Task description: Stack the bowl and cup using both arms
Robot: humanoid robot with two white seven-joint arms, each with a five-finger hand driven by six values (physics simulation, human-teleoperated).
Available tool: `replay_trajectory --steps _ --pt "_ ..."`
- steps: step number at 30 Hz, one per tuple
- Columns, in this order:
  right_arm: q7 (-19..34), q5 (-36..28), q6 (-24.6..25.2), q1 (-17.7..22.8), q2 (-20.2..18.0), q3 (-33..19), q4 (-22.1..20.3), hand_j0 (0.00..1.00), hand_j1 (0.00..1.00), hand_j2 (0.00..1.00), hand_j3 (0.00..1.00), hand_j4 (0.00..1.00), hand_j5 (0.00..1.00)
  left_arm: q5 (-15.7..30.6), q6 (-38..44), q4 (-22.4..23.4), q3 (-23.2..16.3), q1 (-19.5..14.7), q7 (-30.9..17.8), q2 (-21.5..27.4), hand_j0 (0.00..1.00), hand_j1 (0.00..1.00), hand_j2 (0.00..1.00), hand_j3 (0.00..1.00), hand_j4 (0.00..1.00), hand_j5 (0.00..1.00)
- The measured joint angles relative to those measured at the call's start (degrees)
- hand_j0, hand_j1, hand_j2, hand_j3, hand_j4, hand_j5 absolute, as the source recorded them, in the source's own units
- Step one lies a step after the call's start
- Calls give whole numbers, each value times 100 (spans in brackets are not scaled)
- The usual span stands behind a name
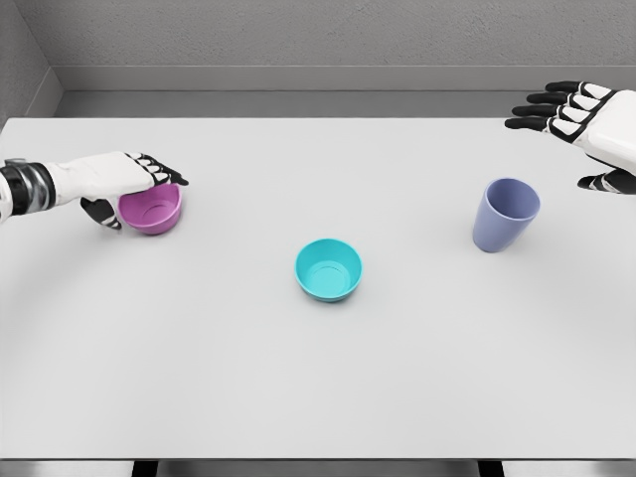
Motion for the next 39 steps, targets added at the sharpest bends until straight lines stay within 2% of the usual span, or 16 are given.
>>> replay_trajectory --steps 24,28,34,35,39 --pt "-3 0 0 0 0 0 -9 100 100 100 100 100 100 -93 -1 -9 -160 -53 -8 -69 100 100 100 100 100 100" --pt "-1 0 -1 0 2 0 -14 100 100 100 100 100 100 -92 0 -9 -174 -44 -7 -68 83 83 83 83 83 83" --pt "-1 0 -2 0 0 0 -16 100 100 100 100 100 100 -101 -3 -16 -184 -44 -10 -62 72 72 72 72 72 72" --pt "-1 0 -1 0 0 0 -16 100 100 100 100 100 100 -100 -3 -17 -185 -44 -10 -62 68 68 68 68 68 68" --pt "0 0 -2 9 0 0 -15 100 100 100 100 100 100 -99 -4 -12 -182 -53 -12 -61 65 65 65 65 65 65"
